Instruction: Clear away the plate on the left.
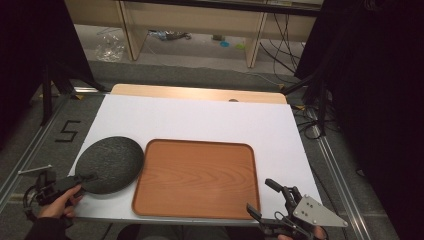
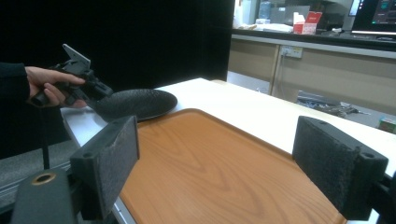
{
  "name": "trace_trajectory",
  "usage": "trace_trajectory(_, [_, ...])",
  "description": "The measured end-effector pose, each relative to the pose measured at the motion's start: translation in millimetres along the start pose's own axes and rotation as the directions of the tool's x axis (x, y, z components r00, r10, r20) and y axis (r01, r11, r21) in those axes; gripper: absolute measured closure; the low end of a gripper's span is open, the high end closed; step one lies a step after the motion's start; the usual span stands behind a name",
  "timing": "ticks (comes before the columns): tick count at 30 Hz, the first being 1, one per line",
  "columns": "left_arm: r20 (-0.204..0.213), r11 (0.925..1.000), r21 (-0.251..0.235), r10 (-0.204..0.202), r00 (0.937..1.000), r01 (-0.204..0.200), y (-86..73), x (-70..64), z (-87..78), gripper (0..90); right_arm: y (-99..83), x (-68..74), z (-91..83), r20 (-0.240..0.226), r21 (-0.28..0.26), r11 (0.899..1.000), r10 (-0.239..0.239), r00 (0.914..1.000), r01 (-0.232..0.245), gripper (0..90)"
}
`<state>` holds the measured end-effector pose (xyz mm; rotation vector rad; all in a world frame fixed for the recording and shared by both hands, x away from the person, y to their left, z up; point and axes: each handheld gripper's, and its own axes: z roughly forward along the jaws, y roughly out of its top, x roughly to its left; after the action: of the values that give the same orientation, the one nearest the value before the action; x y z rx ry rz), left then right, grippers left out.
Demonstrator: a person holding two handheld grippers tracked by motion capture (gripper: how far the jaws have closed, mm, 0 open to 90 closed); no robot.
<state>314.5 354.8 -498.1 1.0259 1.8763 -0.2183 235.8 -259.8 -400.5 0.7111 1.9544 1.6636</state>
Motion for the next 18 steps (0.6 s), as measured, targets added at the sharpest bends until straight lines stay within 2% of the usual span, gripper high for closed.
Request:
trace_trajectory(1, [0.007,0.9999,0.004,-0.016,0.9998,0.016,0.2,1.5,0.2,30.9,0.0,0.7,-0.3,0.0,0.004,1.0,0.007,1.0,-0.007,16.0])
trace_trajectory(2, [0.027,0.9996,0.003,-0.029,0.9992,0.029,-0.3,3.9,0.6,32.5,0.1,0.0,0.2,0.009,-0.009,1.0,-0.007,0.9999,0.008,15.9])
trace_trajectory(5, [0.043,0.9977,-0.003,-0.067,0.9968,0.067,-1.2,7.4,0.9,36.6,0.1,0.6,0.3,0.006,-0.002,1.0,-0.006,1.0,0.006,16.0])
trace_trajectory(6, [0.055,0.9973,-0.001,-0.073,0.9958,0.074,-1.2,8.8,0.9,37.8,0.1,0.8,0.3,0.004,0.0,1.0,-0.006,1.0,0.006,16.0])
trace_trajectory(8, [0.05,0.9963,-0.001,-0.085,0.9951,0.085,-1.3,9.8,0.8,40.0,0.9,0.4,-0.4,-0.005,0.013,1.0,-0.01,0.9999,0.01,16.0])
trace_trajectory(11, [0.076,0.9936,-0.006,-0.112,0.9907,0.113,-1.6,14.0,1.8,44.1,0.1,1.1,0.9,-0.004,-0.004,1.0,-0.008,1.0,0.008,16.0])
trace_trajectory(12, [0.081,0.9925,-0.008,-0.121,0.9894,0.122,-1.6,15.1,2.5,45.4,0.7,1.9,0.1,-0.023,0.019,1.0,0.003,0.9997,-0.002,16.0])
trace_trajectory(14, [0.087,0.9919,-0.004,-0.126,0.9882,0.127,-1.5,16.9,3.1,48.5,0.6,1.6,1.0,-0.01,0.002,1.0,-0.009,0.9999,0.009,16.0])
trace_trajectory(18, [0.098,0.9892,-0.004,-0.145,0.9845,0.147,-1.5,20.7,4.8,55.3,0.9,1.9,0.7,-0.017,0.013,1.0,-0.016,0.9997,0.016,16.0])
